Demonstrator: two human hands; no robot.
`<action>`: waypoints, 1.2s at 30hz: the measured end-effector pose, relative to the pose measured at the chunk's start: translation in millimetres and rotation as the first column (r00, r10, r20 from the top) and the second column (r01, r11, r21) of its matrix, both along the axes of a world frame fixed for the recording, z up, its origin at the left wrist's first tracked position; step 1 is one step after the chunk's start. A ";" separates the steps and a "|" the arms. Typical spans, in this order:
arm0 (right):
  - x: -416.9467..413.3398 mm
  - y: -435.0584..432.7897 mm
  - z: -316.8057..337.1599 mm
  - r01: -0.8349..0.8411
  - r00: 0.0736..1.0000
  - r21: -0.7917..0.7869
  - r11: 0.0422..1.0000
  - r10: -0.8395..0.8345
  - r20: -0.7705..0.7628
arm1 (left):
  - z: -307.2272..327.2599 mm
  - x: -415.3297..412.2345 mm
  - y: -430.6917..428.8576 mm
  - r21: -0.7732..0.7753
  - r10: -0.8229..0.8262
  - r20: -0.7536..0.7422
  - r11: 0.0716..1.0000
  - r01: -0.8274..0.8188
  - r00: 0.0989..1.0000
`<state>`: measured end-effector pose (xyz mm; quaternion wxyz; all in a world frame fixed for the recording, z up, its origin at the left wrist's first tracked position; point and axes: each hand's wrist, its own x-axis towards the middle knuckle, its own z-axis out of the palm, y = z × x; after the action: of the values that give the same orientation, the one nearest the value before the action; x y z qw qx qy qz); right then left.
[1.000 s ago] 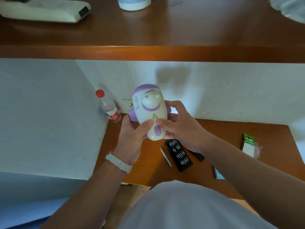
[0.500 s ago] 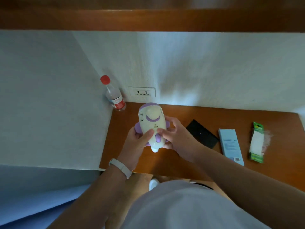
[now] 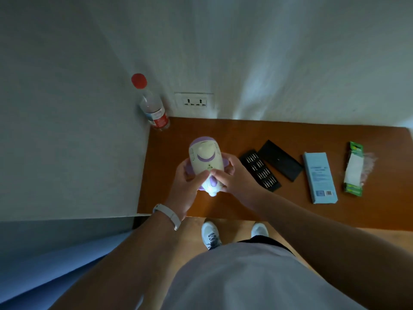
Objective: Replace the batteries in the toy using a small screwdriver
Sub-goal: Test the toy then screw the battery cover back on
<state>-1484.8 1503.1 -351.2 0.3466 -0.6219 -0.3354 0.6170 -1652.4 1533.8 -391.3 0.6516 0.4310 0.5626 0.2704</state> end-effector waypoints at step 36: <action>124.9 -25.6 -8.7 -0.660 0.560 0.064 0.749 0.433 0.706 | 19.0 53.2 -99.0 0.676 0.370 -0.674 0.659 0.331 0.640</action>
<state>-1359.9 1477.5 -359.9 0.0915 -0.5923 -0.7078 0.3739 -1599.2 1434.8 -372.2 0.1051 0.7244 0.6233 0.2751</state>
